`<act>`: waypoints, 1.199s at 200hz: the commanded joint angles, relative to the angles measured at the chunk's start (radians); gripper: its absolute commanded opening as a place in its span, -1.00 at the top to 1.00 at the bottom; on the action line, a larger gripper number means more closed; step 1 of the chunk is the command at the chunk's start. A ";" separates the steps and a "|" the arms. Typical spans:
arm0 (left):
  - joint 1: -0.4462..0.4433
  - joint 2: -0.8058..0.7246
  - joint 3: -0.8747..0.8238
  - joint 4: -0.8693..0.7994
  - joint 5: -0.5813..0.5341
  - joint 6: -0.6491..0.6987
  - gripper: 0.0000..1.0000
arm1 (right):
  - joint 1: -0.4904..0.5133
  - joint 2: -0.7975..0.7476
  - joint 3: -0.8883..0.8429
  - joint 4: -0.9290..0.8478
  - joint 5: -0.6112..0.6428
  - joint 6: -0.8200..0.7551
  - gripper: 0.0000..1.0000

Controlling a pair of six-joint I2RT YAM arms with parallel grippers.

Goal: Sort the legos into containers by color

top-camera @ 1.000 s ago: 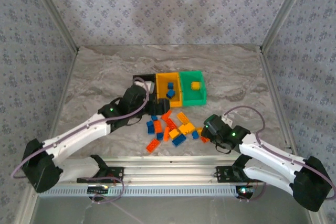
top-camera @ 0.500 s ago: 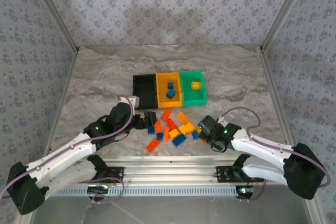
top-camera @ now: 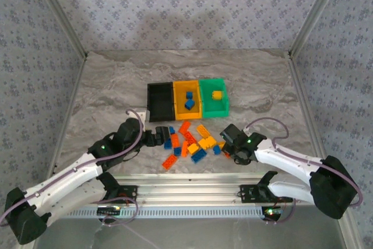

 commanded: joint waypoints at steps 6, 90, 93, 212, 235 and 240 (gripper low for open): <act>0.002 -0.018 -0.012 -0.014 -0.023 0.012 -1.00 | -0.007 -0.004 0.017 -0.118 0.035 -0.022 -0.14; 0.002 -0.019 -0.040 0.006 -0.018 0.004 -0.99 | -0.010 -0.045 0.023 -0.116 0.034 -0.018 -0.24; 0.002 -0.019 -0.041 0.006 -0.019 0.004 -1.00 | -0.011 -0.036 0.020 -0.107 0.032 -0.018 -0.25; 0.014 -0.030 -0.058 -0.011 -0.009 -0.005 -0.99 | -0.050 0.001 0.002 -0.048 -0.020 -0.087 0.45; 0.021 -0.037 -0.062 -0.040 -0.012 -0.011 -0.99 | -0.046 -0.045 0.081 -0.045 0.009 -0.199 0.62; 0.022 -0.040 -0.063 -0.046 -0.012 -0.012 -1.00 | -0.043 -0.047 0.105 -0.045 0.008 -0.225 0.65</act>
